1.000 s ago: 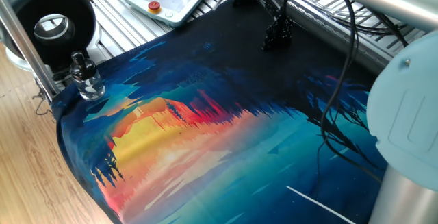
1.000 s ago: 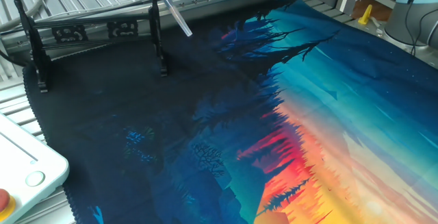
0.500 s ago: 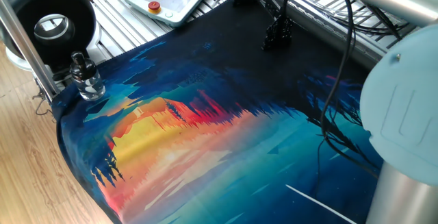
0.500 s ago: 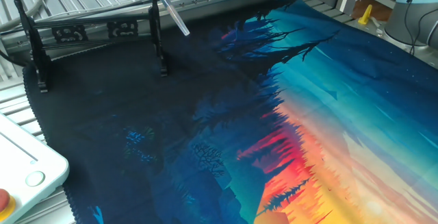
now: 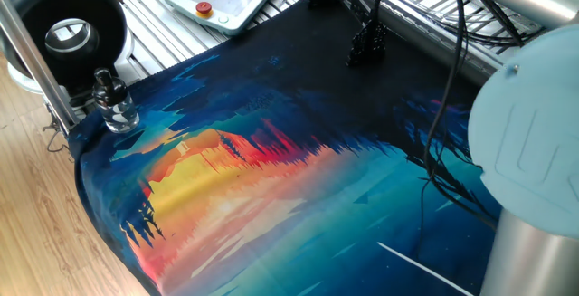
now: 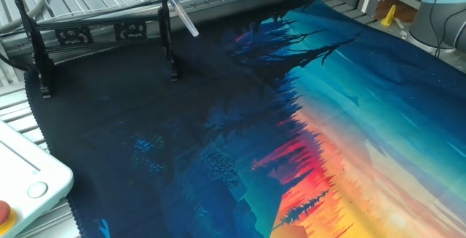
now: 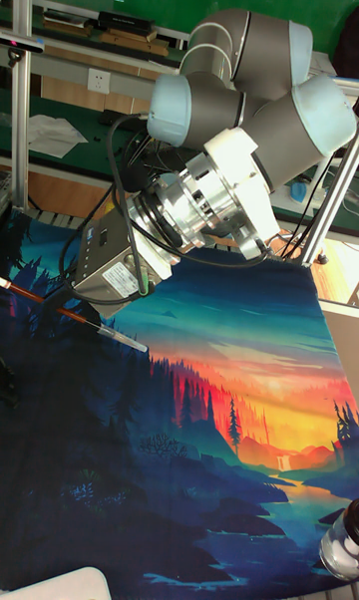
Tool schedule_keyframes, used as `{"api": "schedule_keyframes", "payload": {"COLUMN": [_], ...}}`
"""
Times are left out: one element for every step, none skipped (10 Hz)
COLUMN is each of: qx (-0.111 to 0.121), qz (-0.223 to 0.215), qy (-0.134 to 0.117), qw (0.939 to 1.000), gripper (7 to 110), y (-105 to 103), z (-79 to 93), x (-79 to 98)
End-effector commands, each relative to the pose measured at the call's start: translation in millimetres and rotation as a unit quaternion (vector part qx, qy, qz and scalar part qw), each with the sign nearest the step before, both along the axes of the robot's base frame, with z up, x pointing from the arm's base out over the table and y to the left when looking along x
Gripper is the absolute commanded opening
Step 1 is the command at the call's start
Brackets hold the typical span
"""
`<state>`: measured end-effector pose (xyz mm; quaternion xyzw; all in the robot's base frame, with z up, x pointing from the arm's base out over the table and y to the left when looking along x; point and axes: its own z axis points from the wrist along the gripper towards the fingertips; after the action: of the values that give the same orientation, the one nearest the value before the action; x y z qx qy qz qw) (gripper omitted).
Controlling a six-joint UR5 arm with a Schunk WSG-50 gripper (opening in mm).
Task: Place the brush on the pen rack
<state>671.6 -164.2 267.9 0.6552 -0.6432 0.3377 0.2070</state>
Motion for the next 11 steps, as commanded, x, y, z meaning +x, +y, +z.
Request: {"api": "schedule_keyframes", "payload": {"qx": [0.016,0.020,0.035,0.044,0.049,0.052,0.057,0.065,0.076,0.103,0.163], "qz": [-0.009,-0.012,-0.017,-0.020,-0.019,-0.019,-0.022,-0.025,-0.030,-0.049,-0.098], "qy": [0.002,0.006,0.013,0.019,0.023,0.024,0.028,0.034,0.042,0.043,0.024], "qw": [0.9998,0.9997,0.9992,0.9986,0.9984,0.9982,0.9977,0.9970,0.9958,0.9925,0.9814], "gripper": [7,7,7,22,22,22,22,22,44,44,44], "y": [-3.1,-4.0,-1.9,-1.6,-1.4,-0.3,0.8,1.9,3.0,9.8,32.4], "z": [-0.5,-0.4,-3.4,-4.0,-4.2,-5.2,-6.6,-7.7,-7.5,-11.4,-24.1], "x": [1.2,0.5,-0.4,-1.3,-0.6,-1.3,-2.9,-4.5,-6.6,-11.8,-20.0]}}
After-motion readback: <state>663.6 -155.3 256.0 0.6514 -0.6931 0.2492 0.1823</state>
